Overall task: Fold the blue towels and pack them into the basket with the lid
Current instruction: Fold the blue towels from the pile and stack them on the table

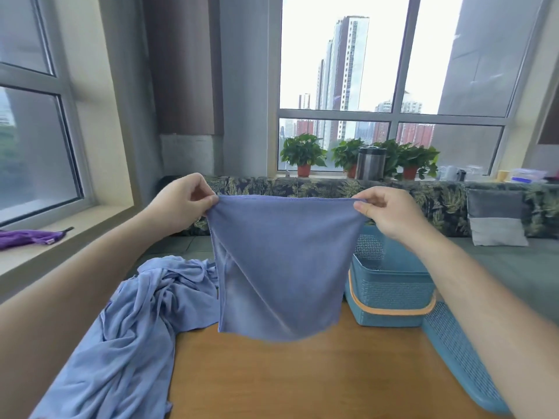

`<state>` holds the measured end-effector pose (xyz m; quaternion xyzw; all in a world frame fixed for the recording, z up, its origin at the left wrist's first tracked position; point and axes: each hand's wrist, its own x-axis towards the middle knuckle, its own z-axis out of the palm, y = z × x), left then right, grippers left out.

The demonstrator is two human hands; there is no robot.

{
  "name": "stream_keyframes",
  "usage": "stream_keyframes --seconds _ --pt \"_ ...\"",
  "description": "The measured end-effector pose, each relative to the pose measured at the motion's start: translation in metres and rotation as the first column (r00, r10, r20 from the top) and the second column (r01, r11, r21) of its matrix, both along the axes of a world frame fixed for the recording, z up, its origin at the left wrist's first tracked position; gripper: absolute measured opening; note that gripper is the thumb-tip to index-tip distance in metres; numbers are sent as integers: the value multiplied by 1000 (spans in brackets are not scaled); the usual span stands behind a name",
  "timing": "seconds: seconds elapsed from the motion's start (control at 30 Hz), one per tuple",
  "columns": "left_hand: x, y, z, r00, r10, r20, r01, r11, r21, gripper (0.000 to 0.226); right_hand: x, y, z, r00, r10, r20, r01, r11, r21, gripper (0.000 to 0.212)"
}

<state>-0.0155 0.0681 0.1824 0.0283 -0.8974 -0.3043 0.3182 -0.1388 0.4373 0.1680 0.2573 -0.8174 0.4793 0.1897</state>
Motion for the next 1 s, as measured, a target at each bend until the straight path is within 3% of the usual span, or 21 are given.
stream_keyframes --seconds 0.17,0.37,0.47,0.67,0.87,1.0 --pt "1 -2 9 986 -167 15 158 956 249 13 5 7 10 997 -4 73 8 998 -62 12" --pt "-24 1 2 999 50 12 -49 998 -37 13 -5 -12 7 992 -113 47 107 987 121 11" --pt "-32 6 1 998 15 54 -18 998 59 12 -10 -19 7 991 -129 45 124 986 113 14" --pt "-22 -6 -7 994 27 102 -21 998 -63 12 -6 -9 1 990 -114 81 100 983 154 8" --pt "-5 -11 2 995 -57 79 56 998 14 16 10 8 13 982 41 184 -58 994 88 9" --pt "3 -10 12 996 -48 76 50 998 -23 16 16 16 27 972 102 212 -118 991 64 9"
